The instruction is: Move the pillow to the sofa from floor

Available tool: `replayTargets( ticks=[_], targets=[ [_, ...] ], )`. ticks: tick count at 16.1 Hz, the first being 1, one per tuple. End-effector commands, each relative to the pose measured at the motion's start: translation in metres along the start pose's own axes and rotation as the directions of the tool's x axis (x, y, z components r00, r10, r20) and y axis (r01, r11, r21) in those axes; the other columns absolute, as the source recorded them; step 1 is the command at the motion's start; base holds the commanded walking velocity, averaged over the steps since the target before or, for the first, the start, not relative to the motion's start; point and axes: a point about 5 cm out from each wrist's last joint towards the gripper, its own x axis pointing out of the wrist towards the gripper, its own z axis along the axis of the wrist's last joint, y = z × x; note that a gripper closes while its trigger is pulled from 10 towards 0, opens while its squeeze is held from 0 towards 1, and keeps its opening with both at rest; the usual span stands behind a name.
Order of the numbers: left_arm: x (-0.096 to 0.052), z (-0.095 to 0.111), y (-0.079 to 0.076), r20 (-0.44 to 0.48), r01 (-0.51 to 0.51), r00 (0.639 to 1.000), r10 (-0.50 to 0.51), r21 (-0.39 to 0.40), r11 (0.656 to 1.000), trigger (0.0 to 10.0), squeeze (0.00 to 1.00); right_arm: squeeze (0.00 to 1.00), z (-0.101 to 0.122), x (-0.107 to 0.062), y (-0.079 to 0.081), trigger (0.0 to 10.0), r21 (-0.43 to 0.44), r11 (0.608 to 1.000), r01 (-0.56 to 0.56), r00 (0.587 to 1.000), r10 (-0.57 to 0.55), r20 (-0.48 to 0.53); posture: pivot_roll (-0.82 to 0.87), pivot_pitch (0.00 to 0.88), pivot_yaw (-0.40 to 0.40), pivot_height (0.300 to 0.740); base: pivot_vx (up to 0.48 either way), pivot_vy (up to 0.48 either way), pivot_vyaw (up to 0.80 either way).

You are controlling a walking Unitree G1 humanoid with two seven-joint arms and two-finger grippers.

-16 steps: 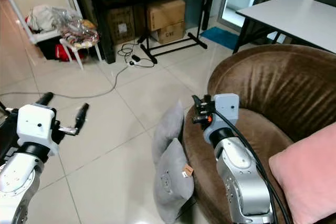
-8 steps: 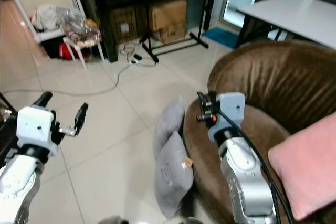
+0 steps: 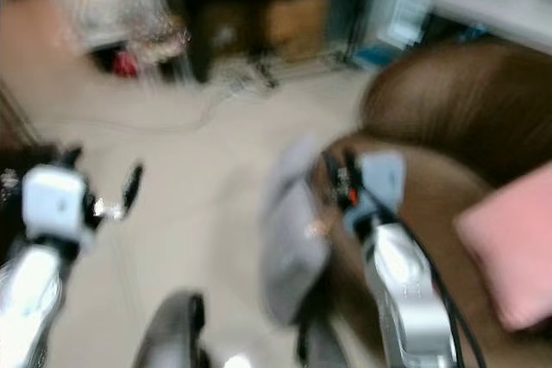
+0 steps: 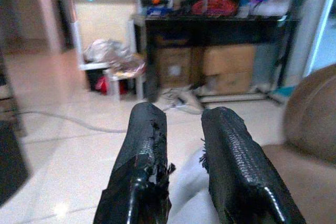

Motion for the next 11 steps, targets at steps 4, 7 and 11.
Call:
replayTargets(
  ticks=[4, 7, 11],
  targets=[
    [0.0037, 0.0054, 0.0043, -0.006, 0.000, 1.000, 0.000, -0.090, 0.996, 10.0, 1.00, 0.00, -0.0049, -0.0001, 0.0039, 10.0, 0.050, 0.999, -0.009, 0.999, 0.011, -0.037, -0.04, 0.027, 0.020, 0.595, 0.000, 0.000, 0.00],
    [0.0031, 0.0051, 0.0051, -0.001, -0.001, 1.000, 0.001, -0.063, 0.998, 10.0, 1.00, 1.00, -0.0060, -0.0009, 0.0012, 10.0, 0.000, 1.000, -0.027, 0.999, 0.027, -0.023, -0.04, 0.029, 0.018, 0.595, 0.000, 0.000, 0.00],
    [-0.0012, 0.0065, 0.0039, 0.009, 0.009, 1.000, -0.009, -0.062, 0.998, 10.0, 1.00, 1.00, -0.0052, -0.0012, 0.0051, 10.0, 0.078, 0.996, -0.038, 0.998, 0.042, -0.045, -0.04, 0.035, 0.013, 0.595, 0.000, 0.000, 0.00]
  ],
)
